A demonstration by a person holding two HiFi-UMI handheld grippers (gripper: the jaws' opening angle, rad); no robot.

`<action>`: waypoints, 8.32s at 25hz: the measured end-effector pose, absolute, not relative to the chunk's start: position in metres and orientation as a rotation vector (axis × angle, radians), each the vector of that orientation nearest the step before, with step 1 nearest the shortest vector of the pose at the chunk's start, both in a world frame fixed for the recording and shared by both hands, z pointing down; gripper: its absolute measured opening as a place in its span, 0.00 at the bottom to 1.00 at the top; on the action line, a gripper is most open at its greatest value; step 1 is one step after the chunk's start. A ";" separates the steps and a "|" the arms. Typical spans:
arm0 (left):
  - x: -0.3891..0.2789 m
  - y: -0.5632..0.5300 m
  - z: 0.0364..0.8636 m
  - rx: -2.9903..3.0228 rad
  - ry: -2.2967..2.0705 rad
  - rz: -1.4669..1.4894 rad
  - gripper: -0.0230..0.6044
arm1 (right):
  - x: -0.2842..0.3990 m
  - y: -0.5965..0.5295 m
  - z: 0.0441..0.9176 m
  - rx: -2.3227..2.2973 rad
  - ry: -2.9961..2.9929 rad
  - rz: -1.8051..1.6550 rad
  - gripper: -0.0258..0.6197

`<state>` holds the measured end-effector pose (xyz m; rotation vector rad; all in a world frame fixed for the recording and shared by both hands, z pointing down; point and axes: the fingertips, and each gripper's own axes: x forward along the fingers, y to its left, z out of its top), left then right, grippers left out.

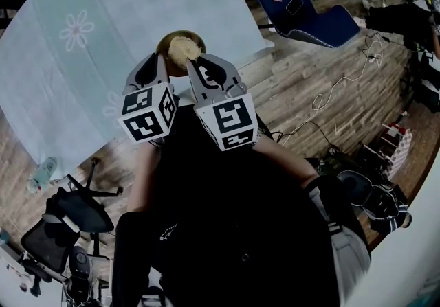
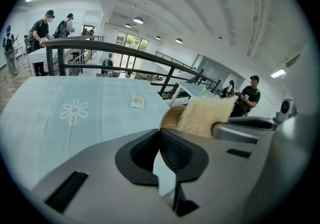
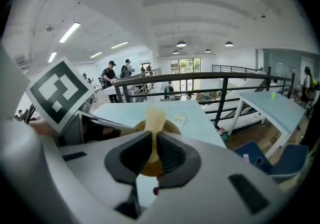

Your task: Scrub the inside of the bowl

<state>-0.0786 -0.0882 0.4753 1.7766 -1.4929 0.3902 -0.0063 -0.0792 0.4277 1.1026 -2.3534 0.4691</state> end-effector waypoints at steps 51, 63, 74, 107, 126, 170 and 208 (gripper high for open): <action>-0.084 -0.098 0.467 1.790 -1.528 0.375 0.08 | 0.002 -0.088 0.436 0.954 -2.308 0.492 0.10; -0.060 -0.089 0.463 1.848 -1.420 0.378 0.08 | -0.005 -0.087 0.460 0.925 -2.219 0.588 0.10; -0.058 -0.091 0.466 1.879 -1.429 0.437 0.08 | 0.017 -0.094 0.468 1.004 -2.140 0.517 0.10; -0.101 -0.094 0.591 1.547 -1.415 0.489 0.08 | 0.050 -0.106 0.463 1.129 -2.111 0.510 0.10; -0.089 -0.133 0.669 1.327 -1.314 0.431 0.08 | 0.053 -0.097 0.473 1.155 -2.065 0.602 0.10; 0.085 -0.063 0.434 2.045 -1.511 0.087 0.06 | 0.168 -0.066 0.426 1.086 -2.446 0.600 0.10; 0.171 -0.028 0.344 2.498 -1.541 -0.094 0.06 | 0.226 -0.043 0.341 1.284 -2.816 0.325 0.10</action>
